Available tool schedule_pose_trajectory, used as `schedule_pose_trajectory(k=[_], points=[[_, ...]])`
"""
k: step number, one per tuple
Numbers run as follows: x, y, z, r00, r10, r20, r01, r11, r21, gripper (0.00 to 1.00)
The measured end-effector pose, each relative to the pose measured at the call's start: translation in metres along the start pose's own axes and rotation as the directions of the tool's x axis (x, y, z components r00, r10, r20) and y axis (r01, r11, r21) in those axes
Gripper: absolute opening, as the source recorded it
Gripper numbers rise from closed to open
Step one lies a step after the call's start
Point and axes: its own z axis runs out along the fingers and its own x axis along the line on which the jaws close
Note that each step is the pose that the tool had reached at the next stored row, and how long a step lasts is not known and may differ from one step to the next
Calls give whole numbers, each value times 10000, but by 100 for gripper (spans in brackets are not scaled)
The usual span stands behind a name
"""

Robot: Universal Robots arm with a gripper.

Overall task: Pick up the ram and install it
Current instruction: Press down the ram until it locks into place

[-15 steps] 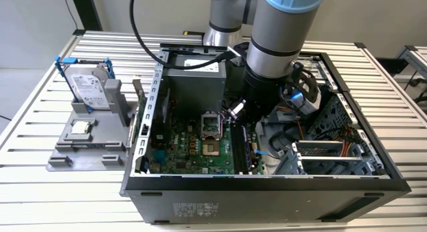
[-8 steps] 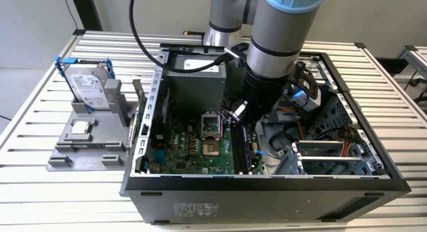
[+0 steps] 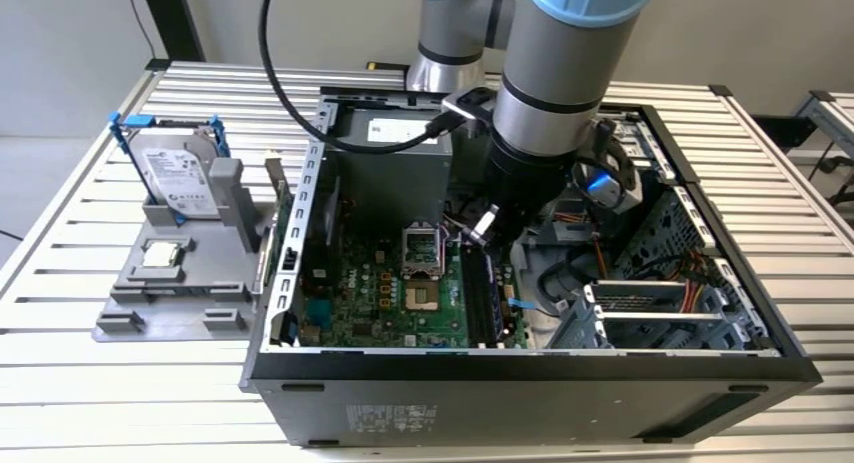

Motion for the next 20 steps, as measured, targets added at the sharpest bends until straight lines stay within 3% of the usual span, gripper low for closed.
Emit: schedule_pose_trajectory(k=[5, 15, 17, 20], points=[[0, 0, 0, 9975, -709, -1, 709, 9975, -28, 0], [0, 0, 0, 9845, -1754, 3, 1754, 9845, -69, 0], [-1, -1, 0, 9805, -1966, 4, 1966, 9804, -77, 0], [-1, -1, 0, 9692, -2464, 7, 2464, 9691, -97, 0]])
